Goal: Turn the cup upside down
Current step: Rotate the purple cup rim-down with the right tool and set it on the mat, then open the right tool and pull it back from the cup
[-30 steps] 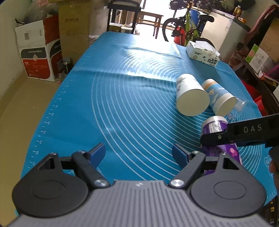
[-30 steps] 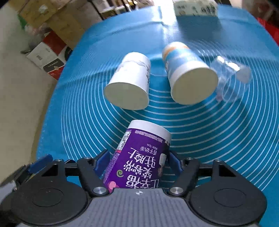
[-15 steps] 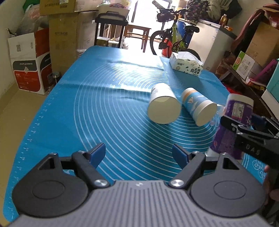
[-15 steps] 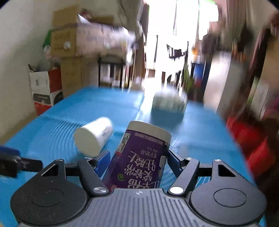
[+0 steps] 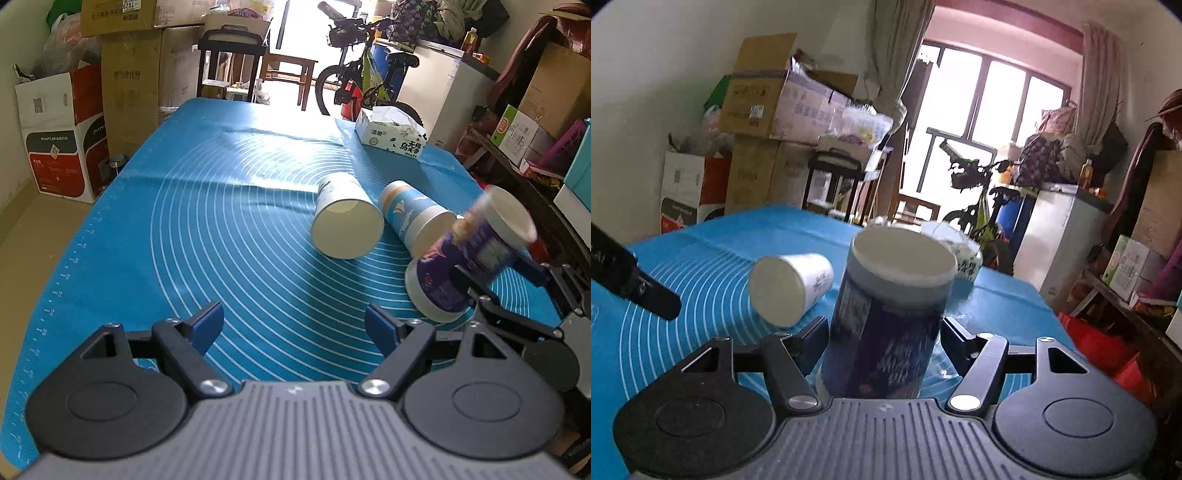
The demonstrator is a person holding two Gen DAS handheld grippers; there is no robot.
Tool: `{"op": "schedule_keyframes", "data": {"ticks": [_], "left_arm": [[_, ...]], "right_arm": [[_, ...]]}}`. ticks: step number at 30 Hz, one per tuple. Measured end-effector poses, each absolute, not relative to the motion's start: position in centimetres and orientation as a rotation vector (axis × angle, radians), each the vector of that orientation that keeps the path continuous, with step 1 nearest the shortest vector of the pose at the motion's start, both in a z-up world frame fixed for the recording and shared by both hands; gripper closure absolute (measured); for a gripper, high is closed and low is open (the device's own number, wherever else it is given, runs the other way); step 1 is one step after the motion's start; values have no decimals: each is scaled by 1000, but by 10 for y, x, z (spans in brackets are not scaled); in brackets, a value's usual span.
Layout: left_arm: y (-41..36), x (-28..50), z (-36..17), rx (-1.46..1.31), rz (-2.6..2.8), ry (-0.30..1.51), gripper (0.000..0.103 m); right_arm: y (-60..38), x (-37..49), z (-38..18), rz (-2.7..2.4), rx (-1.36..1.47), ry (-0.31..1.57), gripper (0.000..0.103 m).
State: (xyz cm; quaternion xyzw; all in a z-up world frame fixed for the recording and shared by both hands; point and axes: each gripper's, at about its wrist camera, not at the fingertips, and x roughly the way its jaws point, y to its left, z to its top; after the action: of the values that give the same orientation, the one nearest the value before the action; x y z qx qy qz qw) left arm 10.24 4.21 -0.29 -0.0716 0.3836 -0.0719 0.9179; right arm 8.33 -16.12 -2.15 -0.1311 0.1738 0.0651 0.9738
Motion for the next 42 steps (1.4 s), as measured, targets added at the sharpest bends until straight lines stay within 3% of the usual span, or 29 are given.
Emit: {"op": "schedule_keyframes", "data": {"ticks": [7,11,16,28,42], "left_arm": [[43,101,-3,-152,-151,794,20],[41,99,-2,-145,-154,793,20],[35,89,6,-129,-162,777,20],[15,42,15,-96,-143,711,20],[-3,5,6,-5,-129,649,20]], "right_arm": [[-161,87,-21,140,-247,379,31],[-162,82,-16,139,-237,391,22],[-172,67,2,153,-186,428,2],[-201,7,20,99,-42,560,0],[-214,-43,19,100,-13,544,0]]}}
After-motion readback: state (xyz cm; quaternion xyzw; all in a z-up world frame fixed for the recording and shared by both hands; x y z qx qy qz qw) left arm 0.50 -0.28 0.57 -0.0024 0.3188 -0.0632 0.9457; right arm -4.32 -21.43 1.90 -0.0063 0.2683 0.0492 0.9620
